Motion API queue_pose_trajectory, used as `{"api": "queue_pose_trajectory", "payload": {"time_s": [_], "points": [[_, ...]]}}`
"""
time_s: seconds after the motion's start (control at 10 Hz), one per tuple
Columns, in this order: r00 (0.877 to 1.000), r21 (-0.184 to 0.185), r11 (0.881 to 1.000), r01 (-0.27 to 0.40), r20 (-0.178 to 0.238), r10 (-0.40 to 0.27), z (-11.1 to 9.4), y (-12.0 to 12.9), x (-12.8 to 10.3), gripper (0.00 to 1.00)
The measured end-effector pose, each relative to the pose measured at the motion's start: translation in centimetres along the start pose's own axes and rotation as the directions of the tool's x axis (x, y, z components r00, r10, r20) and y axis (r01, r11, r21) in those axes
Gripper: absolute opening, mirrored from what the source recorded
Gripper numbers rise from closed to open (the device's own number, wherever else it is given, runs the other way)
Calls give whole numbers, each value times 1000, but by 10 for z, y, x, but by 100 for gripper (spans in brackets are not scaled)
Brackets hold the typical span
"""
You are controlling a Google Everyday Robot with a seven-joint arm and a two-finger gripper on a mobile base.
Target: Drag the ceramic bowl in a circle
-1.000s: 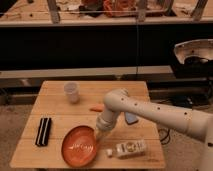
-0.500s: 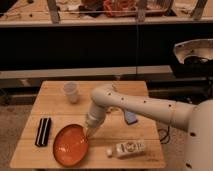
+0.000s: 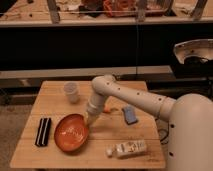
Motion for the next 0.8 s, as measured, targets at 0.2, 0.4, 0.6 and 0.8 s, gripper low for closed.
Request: {"api": "queue_pose_trajectory", "payload": {"time_s": [0.2,0.4,0.6,0.8], "points": [[998,16,998,-65,-6,65,-11,36,-3,0],[994,24,994,-111,-13,111,-18,61,-14,0],[985,24,985,-172,-20,173,-25,89,-41,0],[975,15,976,-217,-33,218,-27,102,-71,0]]}}
